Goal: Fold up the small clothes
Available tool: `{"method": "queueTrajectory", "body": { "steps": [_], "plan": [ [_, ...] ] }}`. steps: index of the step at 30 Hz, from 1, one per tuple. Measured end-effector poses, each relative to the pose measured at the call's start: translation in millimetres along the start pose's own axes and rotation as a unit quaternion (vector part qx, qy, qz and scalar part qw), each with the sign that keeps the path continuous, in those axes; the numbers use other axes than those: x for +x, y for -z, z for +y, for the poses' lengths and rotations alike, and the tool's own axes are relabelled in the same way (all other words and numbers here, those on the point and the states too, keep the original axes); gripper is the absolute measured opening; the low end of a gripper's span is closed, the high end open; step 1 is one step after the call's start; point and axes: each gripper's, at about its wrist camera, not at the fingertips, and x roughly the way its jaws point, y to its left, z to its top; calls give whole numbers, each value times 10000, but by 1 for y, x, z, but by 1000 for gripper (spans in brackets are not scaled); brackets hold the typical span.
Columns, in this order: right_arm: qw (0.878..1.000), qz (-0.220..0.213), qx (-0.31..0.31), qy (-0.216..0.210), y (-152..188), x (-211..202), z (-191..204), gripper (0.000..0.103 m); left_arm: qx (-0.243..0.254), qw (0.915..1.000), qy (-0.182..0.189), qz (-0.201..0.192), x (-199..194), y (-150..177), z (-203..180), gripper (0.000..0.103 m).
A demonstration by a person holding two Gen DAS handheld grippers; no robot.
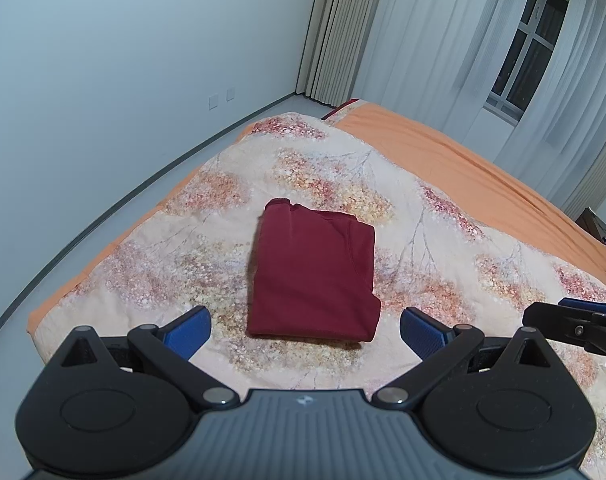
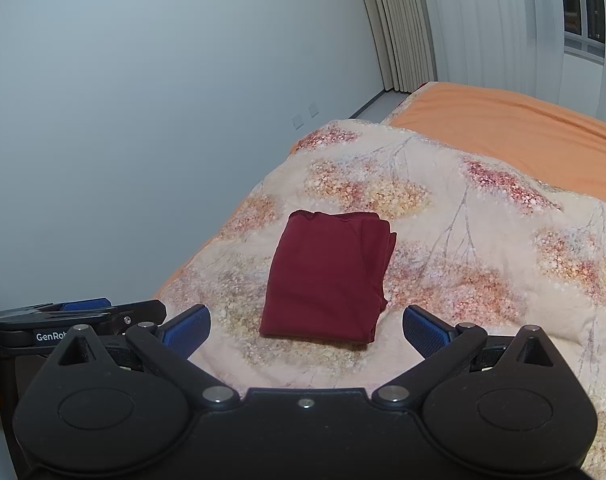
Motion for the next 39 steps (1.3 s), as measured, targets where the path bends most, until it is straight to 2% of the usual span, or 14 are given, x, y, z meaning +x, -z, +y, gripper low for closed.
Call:
{"method": "queueTrajectory", "body": {
  "steps": [28, 39],
  "plan": [
    [10000, 37, 40, 15, -1, 2, -3, 102, 2, 10000, 19, 36, 7, -2, -4, 103],
    [10000, 60, 20, -11, -1, 3, -4, 102, -117, 9998, 174, -34, 7, -5, -2, 103]
  ]
}}
